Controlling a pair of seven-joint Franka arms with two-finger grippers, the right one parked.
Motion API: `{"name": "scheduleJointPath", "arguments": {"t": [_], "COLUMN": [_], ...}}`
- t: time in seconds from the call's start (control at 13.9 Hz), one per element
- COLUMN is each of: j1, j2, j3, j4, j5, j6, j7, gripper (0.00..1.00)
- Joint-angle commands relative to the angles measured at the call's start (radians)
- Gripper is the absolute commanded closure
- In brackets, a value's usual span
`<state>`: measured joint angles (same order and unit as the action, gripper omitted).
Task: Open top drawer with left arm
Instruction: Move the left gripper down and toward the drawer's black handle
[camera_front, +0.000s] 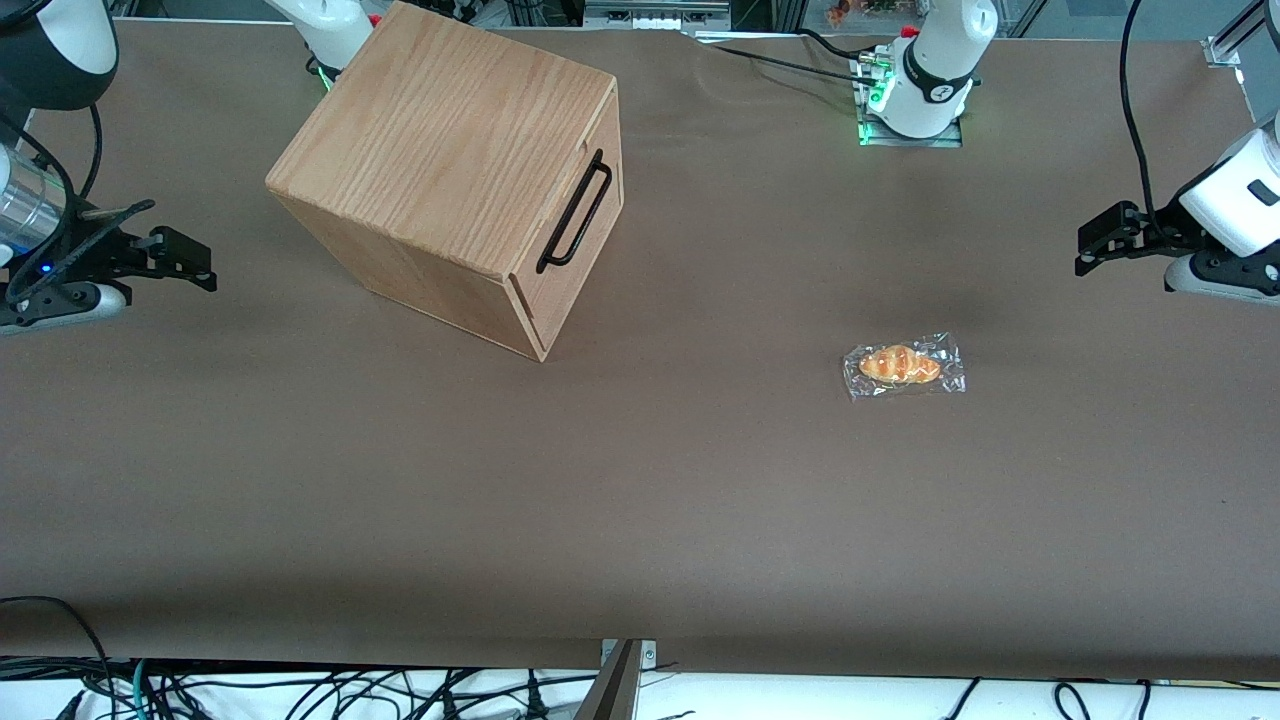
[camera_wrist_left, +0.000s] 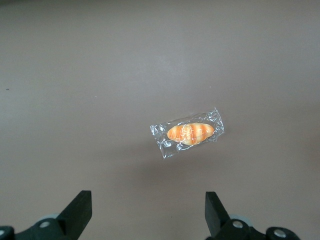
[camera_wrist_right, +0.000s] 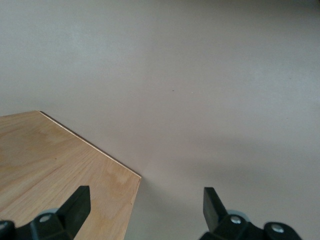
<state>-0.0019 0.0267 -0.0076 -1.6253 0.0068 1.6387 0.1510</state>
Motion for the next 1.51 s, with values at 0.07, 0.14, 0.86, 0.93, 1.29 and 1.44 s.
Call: {"name": "scheduleJointPath", "arguments": {"t": [0.07,0.14,0.86,0.93,1.29,1.44], "j1": [-0.007,-0.007,-0.049,-0.065,-0.173,-0.264], "j2": [-0.002,-0.001,0.087,0.110,0.200,0.260], "j3": [-0.002,-0.002,-0.063,-0.078,-0.176,-0.177], "j4": [-0.004,-0.004,-0.005,-0.005,0.014,0.067], "j5": [0.025,0.025,-0.014,-0.043,-0.263,-0.335], "j6": [0.006,0.004,-0.006,-0.019,-0.013,0.047], "j7": [0.001,0.001,-0.004,-0.002,-0.150,-0.264], "gripper": [0.00,0.00,0.00,0.00,0.00,0.00]}}
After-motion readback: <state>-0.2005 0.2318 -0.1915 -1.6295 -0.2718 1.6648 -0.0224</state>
